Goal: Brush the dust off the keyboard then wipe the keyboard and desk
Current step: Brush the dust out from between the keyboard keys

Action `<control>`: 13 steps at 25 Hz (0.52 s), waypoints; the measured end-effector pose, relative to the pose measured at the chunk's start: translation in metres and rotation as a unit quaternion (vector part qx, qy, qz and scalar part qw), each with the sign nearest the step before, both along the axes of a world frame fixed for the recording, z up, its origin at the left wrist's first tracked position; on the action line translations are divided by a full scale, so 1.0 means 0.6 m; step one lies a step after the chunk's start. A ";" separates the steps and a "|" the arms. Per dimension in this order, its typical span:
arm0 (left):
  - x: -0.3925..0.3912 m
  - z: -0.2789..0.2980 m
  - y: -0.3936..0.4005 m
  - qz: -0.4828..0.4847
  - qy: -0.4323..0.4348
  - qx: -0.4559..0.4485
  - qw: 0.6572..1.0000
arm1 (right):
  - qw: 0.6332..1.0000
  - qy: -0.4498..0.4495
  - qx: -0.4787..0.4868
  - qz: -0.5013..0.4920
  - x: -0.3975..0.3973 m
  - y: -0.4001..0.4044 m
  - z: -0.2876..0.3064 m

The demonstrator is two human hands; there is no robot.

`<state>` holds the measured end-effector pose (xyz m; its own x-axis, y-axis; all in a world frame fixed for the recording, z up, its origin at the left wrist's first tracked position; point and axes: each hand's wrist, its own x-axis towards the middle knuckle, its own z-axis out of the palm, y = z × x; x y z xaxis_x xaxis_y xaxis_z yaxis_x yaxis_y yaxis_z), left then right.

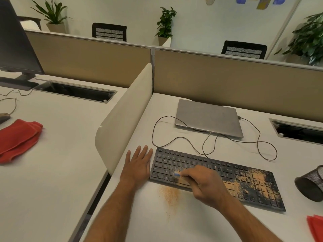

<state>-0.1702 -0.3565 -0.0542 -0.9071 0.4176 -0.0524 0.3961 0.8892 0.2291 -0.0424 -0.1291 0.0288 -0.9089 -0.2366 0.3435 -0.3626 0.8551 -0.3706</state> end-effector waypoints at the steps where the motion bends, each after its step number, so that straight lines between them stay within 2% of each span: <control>1: 0.002 0.001 0.000 0.001 -0.001 -0.001 1.000 | 1.000 0.001 0.015 -0.005 0.000 -0.002 -0.001; 3: 0.004 0.000 0.000 -0.004 0.001 0.001 1.000 | 0.999 -0.011 0.043 0.007 0.005 -0.006 -0.010; 5: 0.005 -0.002 -0.003 -0.007 0.002 0.009 1.000 | 0.999 -0.031 0.020 0.013 0.009 -0.005 -0.011; 8: 0.003 -0.008 -0.003 -0.008 0.011 0.025 1.000 | 1.000 -0.011 -0.014 0.016 0.008 -0.004 -0.008; 13: 0.004 -0.007 -0.004 -0.005 0.014 0.017 1.000 | 0.996 -0.012 0.064 0.068 0.013 -0.015 -0.012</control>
